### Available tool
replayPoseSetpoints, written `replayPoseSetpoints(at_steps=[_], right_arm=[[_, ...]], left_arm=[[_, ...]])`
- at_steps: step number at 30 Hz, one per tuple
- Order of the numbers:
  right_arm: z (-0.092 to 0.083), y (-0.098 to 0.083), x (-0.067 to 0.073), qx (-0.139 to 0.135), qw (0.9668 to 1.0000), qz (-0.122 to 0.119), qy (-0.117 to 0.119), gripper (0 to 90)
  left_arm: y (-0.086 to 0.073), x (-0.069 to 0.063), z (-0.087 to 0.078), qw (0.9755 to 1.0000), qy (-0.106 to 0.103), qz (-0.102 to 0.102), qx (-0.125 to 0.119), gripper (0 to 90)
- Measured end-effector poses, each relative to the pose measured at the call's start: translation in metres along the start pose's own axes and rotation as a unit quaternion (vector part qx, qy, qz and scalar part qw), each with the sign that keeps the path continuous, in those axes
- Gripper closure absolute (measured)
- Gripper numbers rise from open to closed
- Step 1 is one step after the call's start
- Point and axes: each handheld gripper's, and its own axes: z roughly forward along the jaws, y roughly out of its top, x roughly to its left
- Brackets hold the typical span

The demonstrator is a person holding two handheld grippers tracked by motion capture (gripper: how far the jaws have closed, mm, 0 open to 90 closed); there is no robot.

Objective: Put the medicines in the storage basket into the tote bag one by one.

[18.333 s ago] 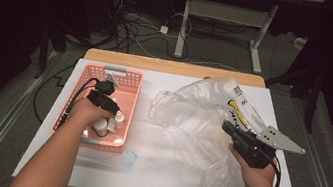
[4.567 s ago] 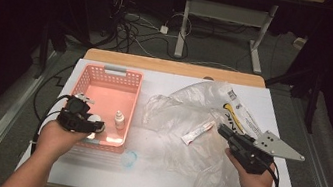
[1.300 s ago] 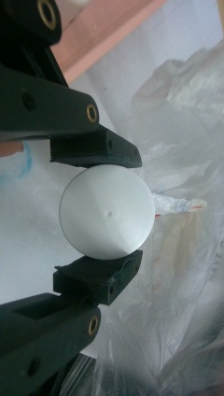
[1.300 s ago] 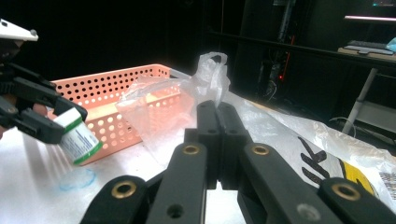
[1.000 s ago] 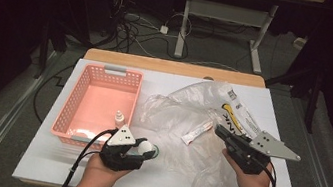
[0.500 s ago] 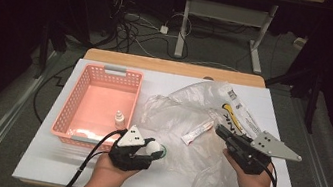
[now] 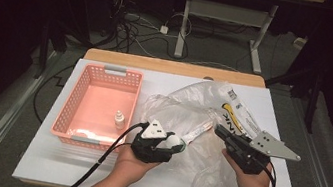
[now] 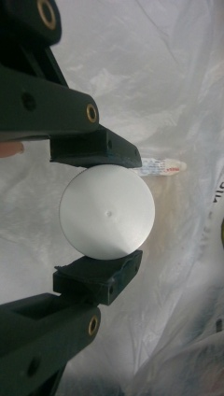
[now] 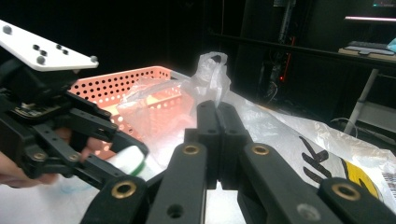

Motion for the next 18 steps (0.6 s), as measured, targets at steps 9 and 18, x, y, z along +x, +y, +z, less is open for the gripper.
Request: replayPoseSetpoints(at_steps=[9, 18], right_arm=[[0.000, 0.001, 0.001, -0.003, 1.0000, 0.000, 0.001, 90.0], [0.000, 0.000, -0.002, -0.005, 1.0000, 0.004, 0.001, 90.0]], left_arm=[[0.009, 0.000, 0.032, 1.0000, 0.007, 0.002, 0.004, 48.5], [0.015, 0.000, 0.062, 0.9999, 0.012, 0.007, 0.008, 48.5]])
